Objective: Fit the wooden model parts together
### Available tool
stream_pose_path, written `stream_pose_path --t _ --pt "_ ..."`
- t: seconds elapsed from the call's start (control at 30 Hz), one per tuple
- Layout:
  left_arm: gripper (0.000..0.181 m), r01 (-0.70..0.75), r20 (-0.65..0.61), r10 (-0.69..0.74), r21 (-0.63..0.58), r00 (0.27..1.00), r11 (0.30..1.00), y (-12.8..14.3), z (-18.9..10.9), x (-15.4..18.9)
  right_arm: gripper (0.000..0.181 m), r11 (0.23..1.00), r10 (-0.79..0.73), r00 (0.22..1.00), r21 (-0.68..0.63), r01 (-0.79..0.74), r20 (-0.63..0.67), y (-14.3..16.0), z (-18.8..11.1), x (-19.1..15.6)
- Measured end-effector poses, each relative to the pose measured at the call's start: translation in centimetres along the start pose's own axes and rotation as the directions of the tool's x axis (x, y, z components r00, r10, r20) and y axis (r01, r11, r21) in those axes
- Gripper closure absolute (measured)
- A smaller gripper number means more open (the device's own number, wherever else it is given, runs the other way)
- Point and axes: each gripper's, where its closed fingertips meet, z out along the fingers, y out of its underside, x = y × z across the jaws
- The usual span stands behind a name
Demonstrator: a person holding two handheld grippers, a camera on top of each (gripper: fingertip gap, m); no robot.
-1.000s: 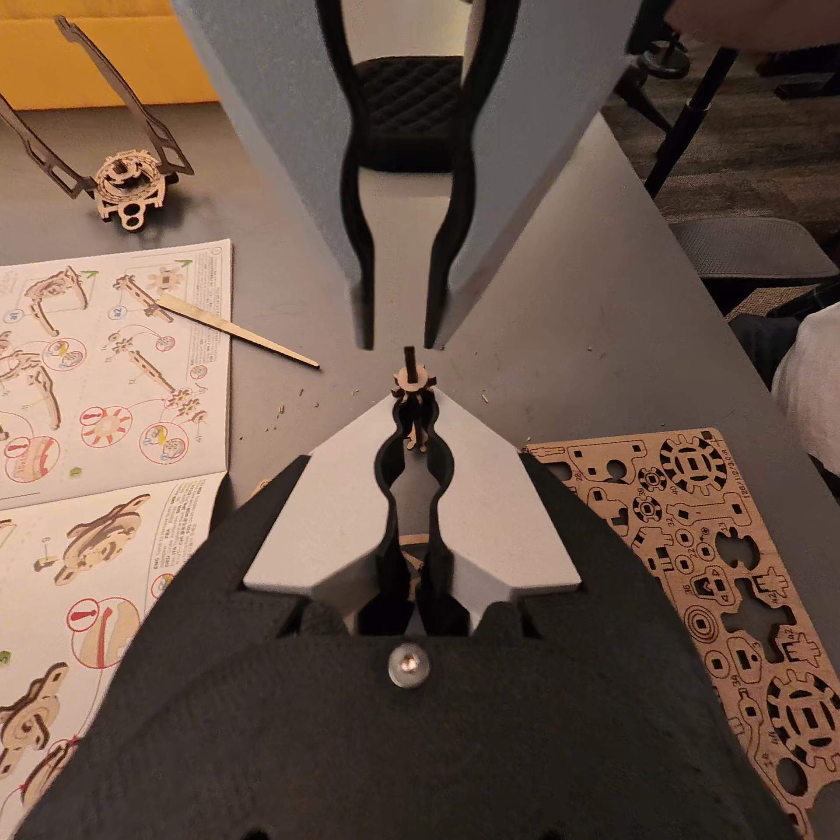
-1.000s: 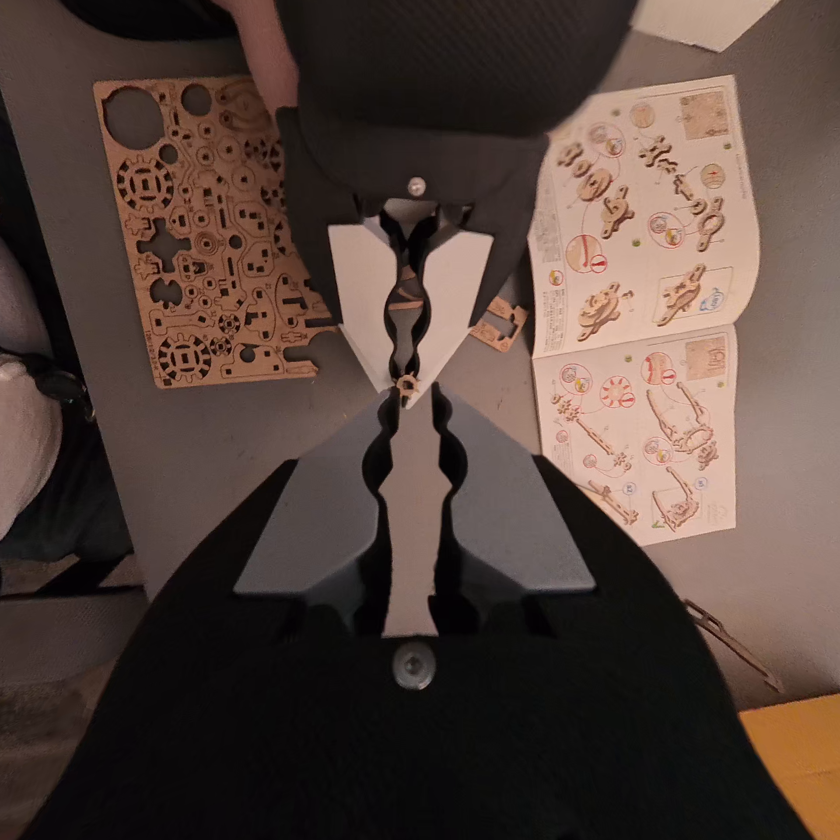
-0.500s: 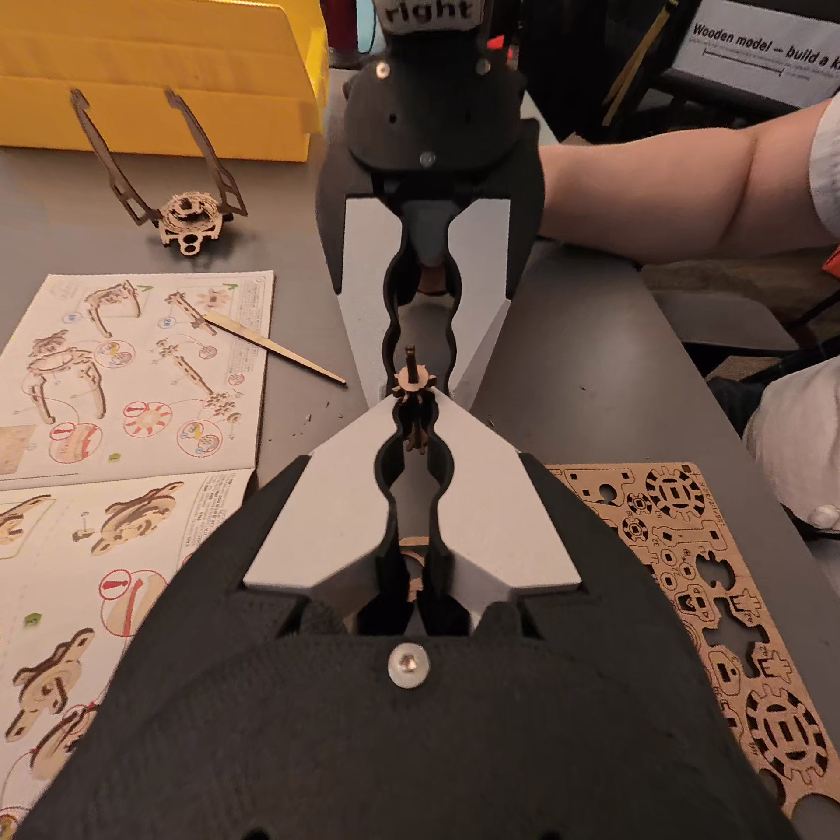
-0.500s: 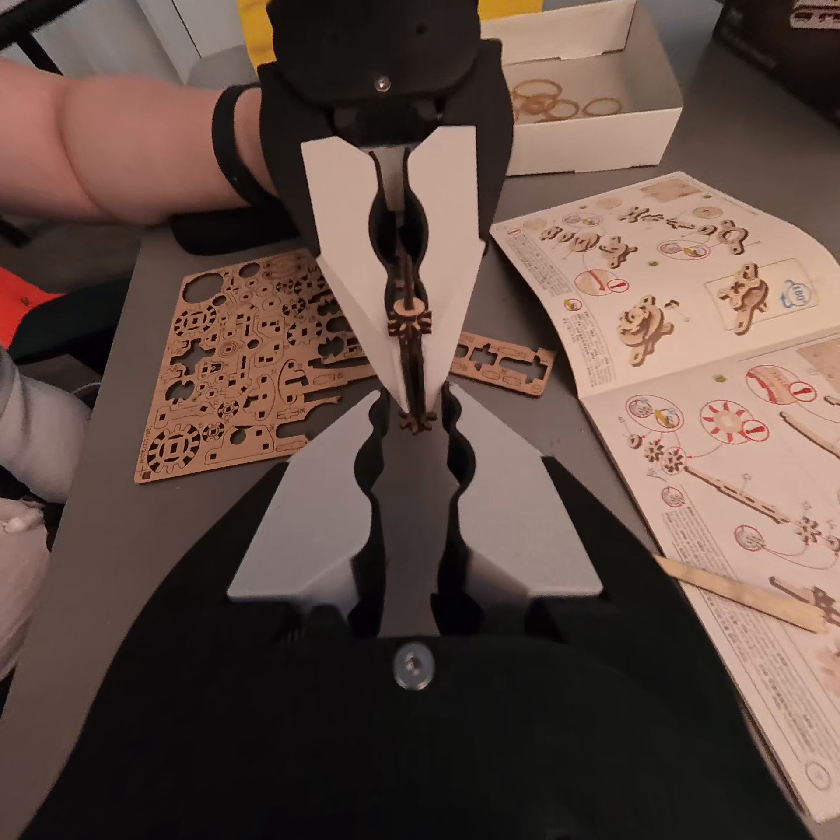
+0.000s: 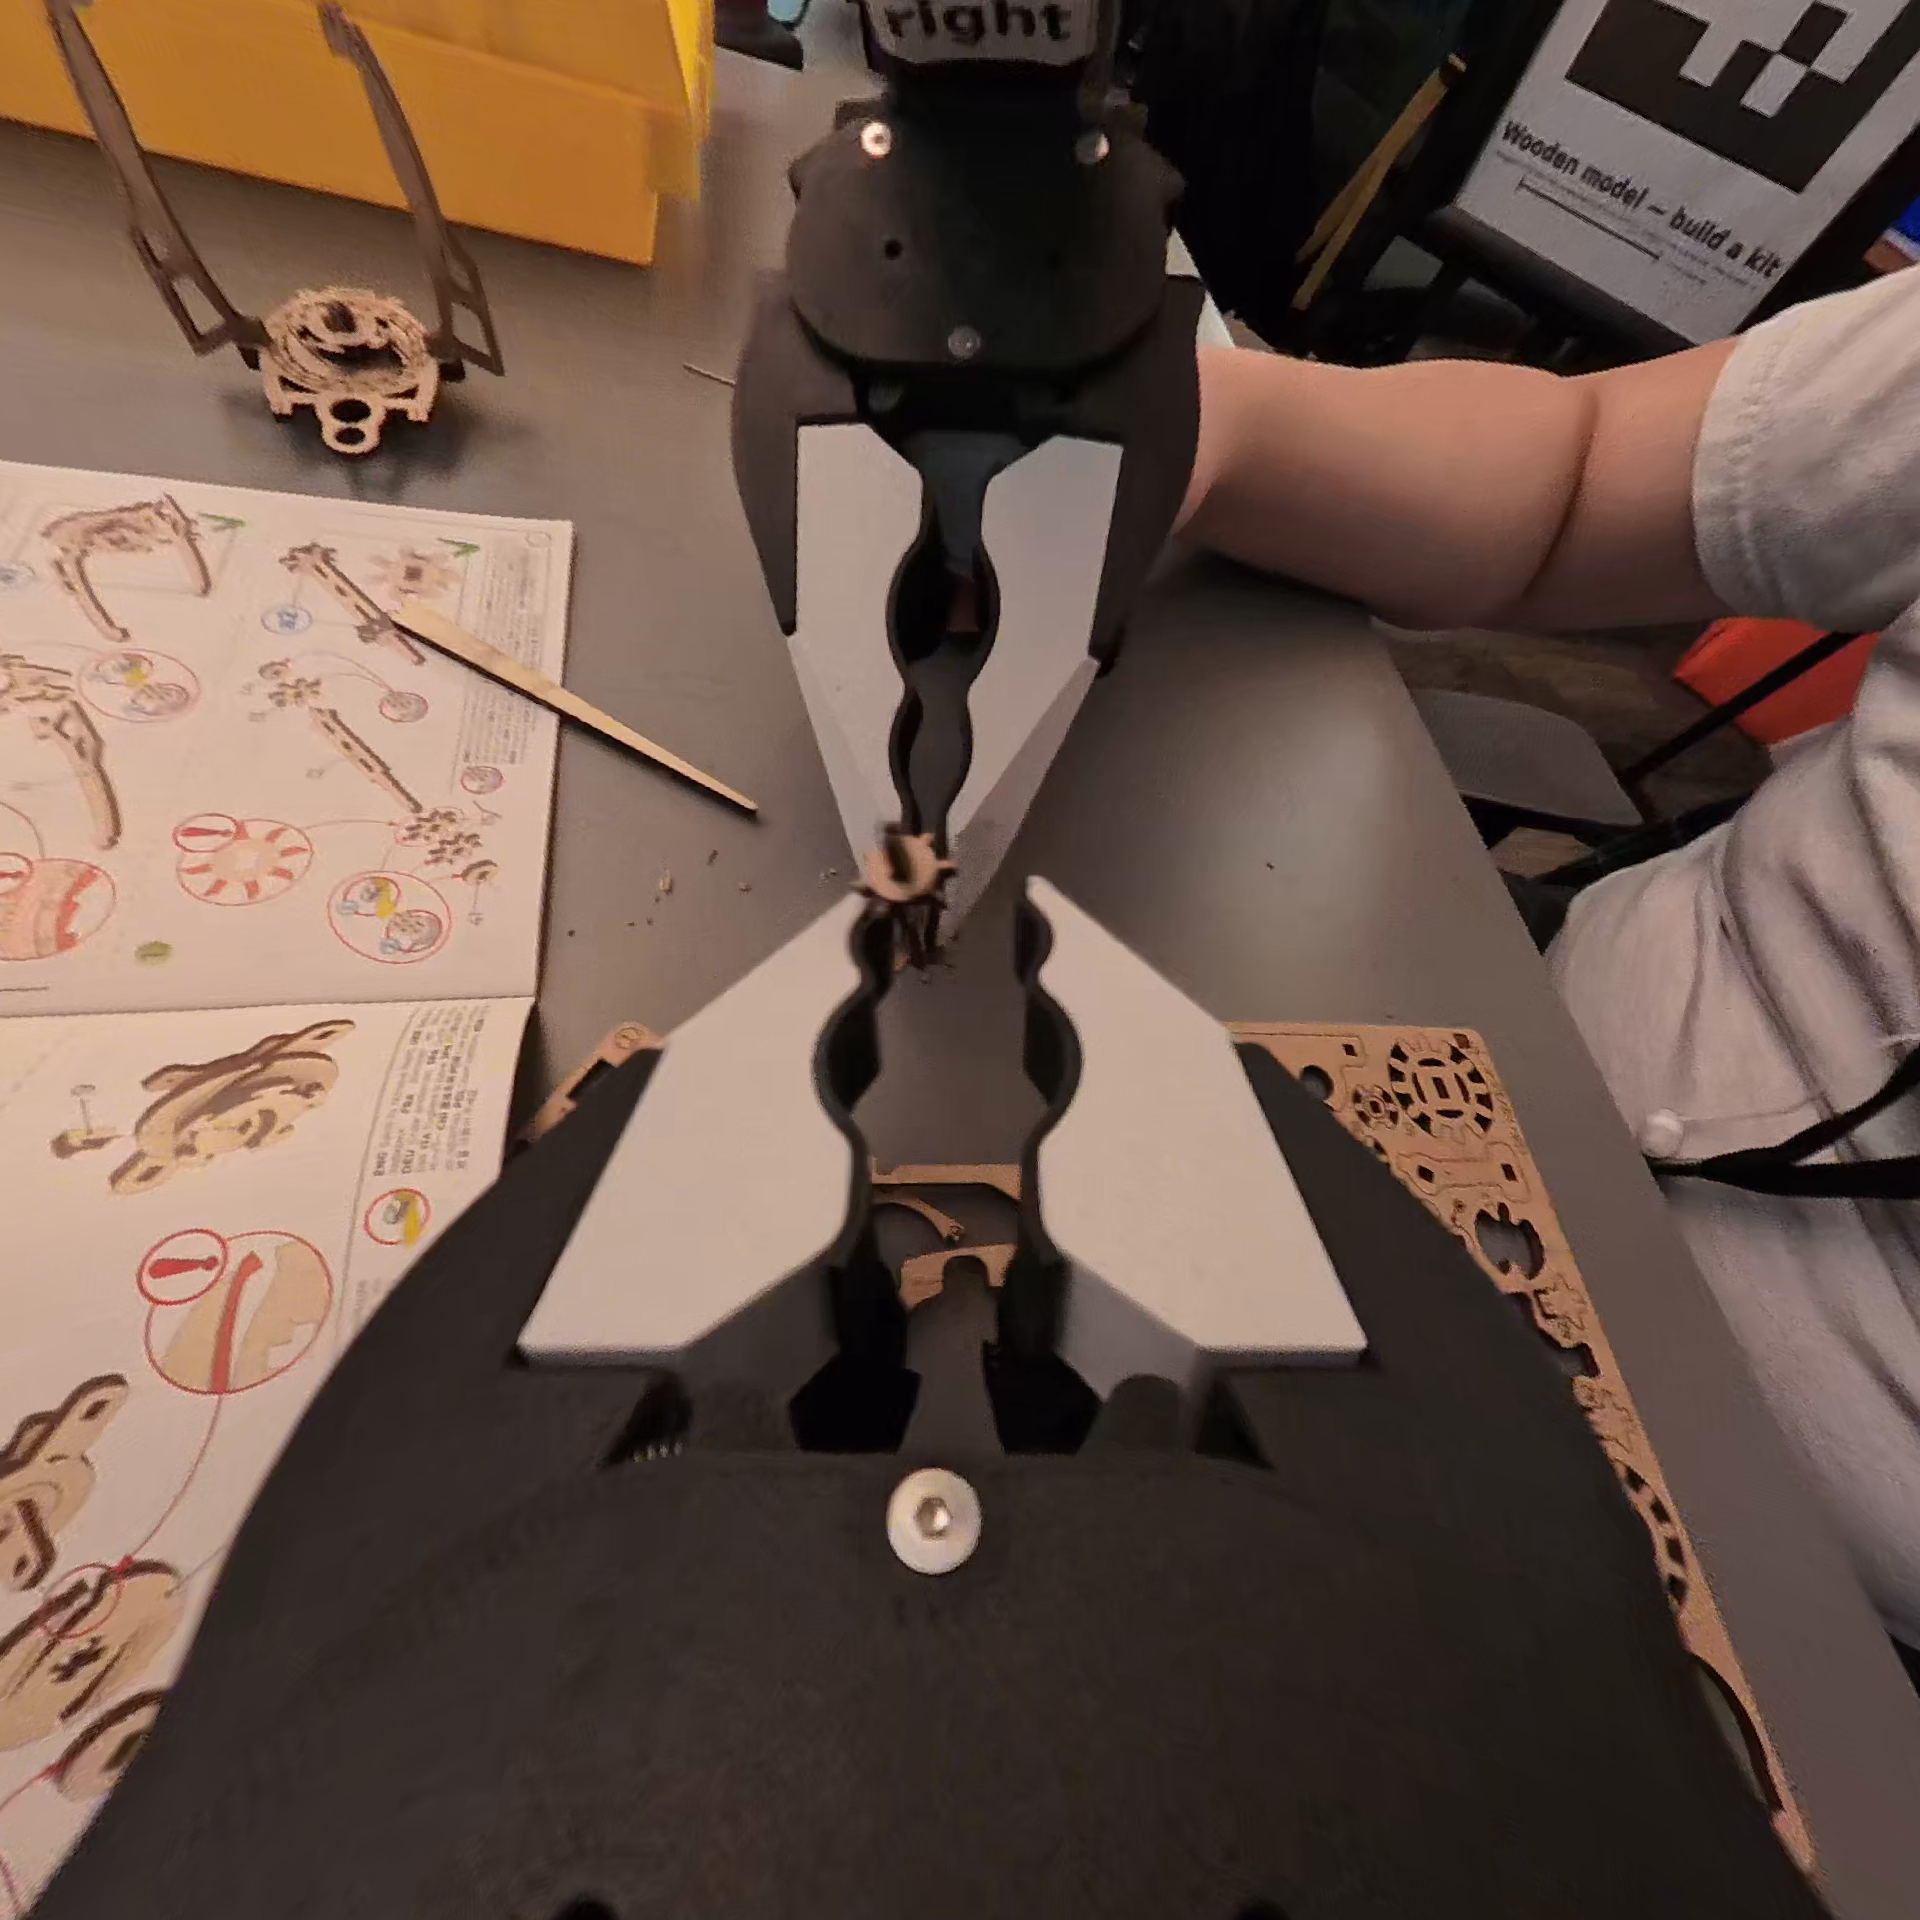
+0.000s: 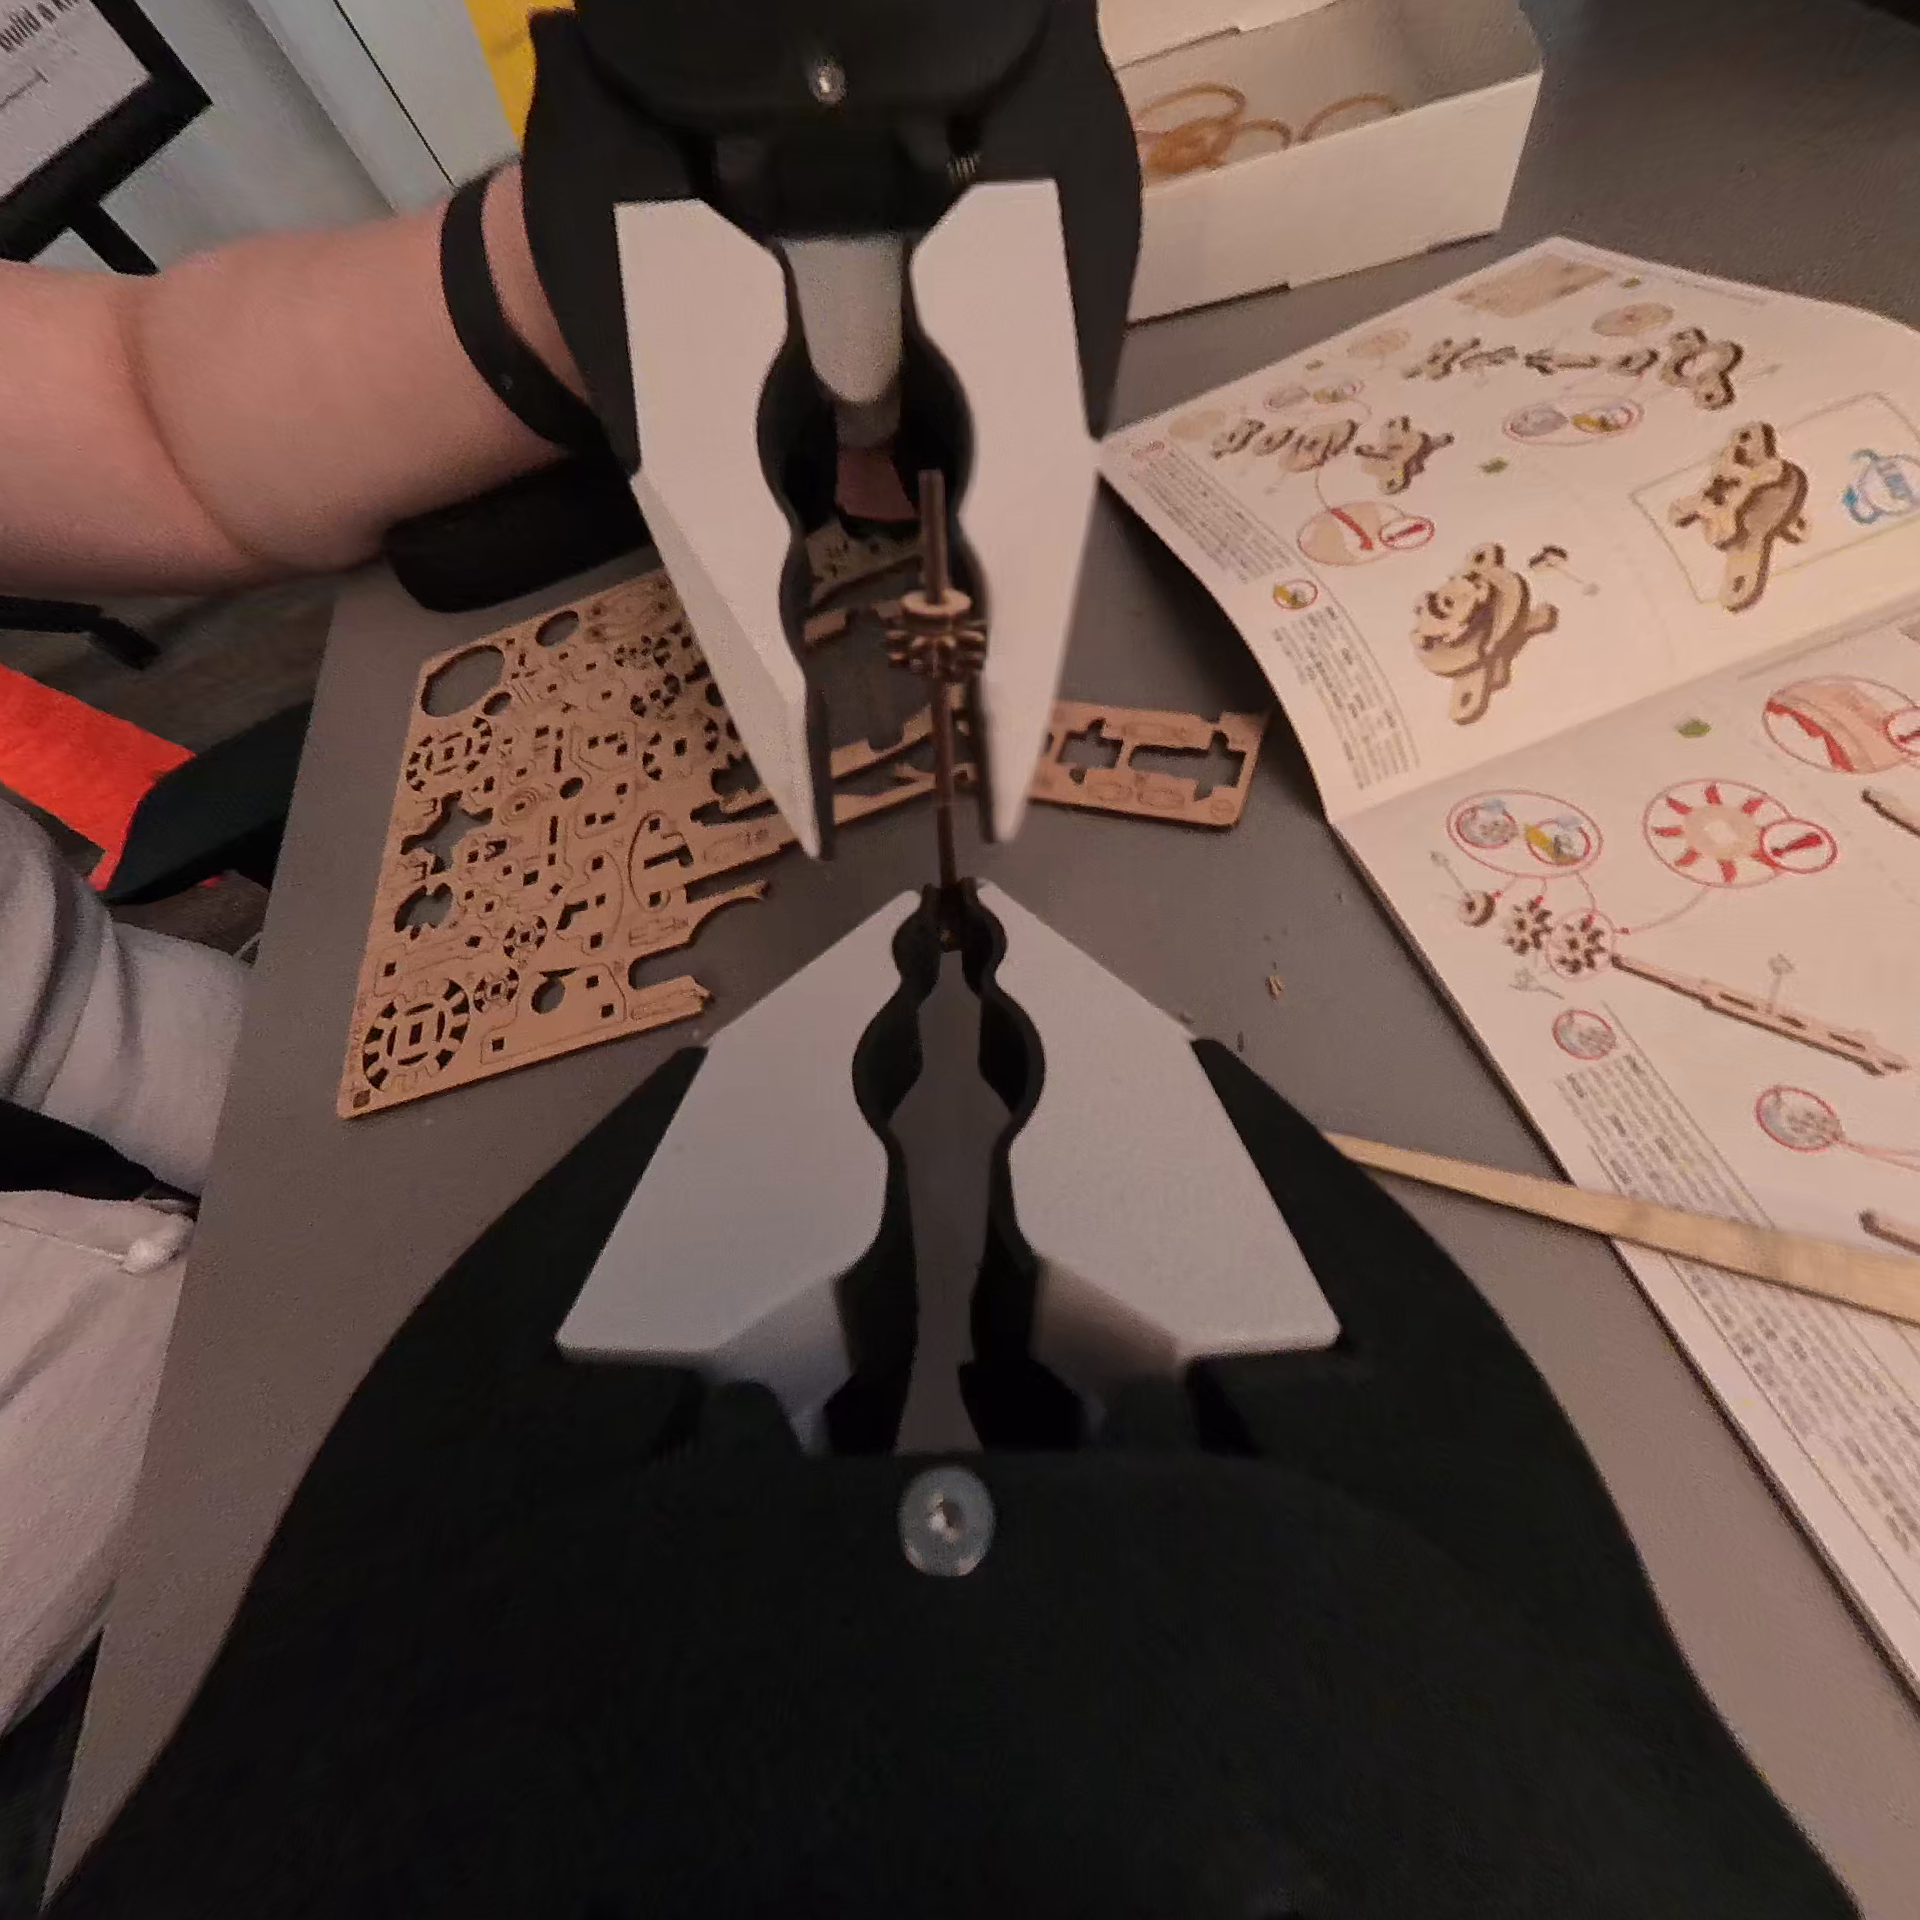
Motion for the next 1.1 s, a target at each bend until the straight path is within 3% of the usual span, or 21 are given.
stream_pose_path --t 0.03,0.17,0.27,0.4,0.5,0.6,0.87,1.0,1.1 --pt "0.169 -0.003 -0.004 0.003 -0.003 1.0 1.0 0.1 0.0 0.1 0.179 1.0 -0.002 1.0 -0.007 0.002 0.0 0.2 0.0 0.0" --pt "0.161 -0.008 0.026 0.009 -0.046 1.0 0.999 0.7 0.0 -0.3 0.18 0.999 -0.017 0.999 -0.041 0.015 -0.029 0.7 0.2 0.2" --pt "0.172 -0.009 0.042 0.01 -0.033 0.999 0.999 0.5 -0.4 -0.6 0.179 0.998 -0.015 0.999 -0.057 0.013 -0.036 1.0 0.1 0.3" --pt "0.173 0.003 0.058 -0.001 -0.04 0.998 0.999 0.4 -0.2 -0.8 0.179 0.997 -0.046 0.998 -0.057 0.043 -0.049 0.9 0.1 0.3" --pt "0.173 -0.026 0.068 0.029 -0.051 0.997 0.998 0.3 0.1 -0.5 0.162 0.998 -0.065 0.996 -0.01 0.065 -0.059 -0.1 0.3 0.2" --pt "0.172 -0.039 0.074 0.045 -0.078 0.996 0.996 0.5 0.3 -0.3 0.179 0.995 -0.094 0.994 -0.023 0.093 -0.052 0.0 0.5 0.0" --pt "0.165 -0.069 0.099 0.073 -0.042 0.992 0.997 -0.9 -0.6 0.0 0.18 0.994 -0.1 0.994 -0.051 0.098 -0.041 0.9 0.0 -0.1" --pt "0.169 -0.097 0.139 0.097 -0.007 0.986 0.995 -2.0 -1.1 -0.2 0.18 0.993 -0.095 0.995 -0.069 0.092 -0.035 1.5 -0.3 -0.3" --pt "0.181 -0.136 0.168 0.144 -0.055 0.975 0.989 -1.7 -1.0 -0.3 0.18 0.985 -0.157 0.986 -0.076 0.153 -0.047 1.5 -0.3 -0.5"
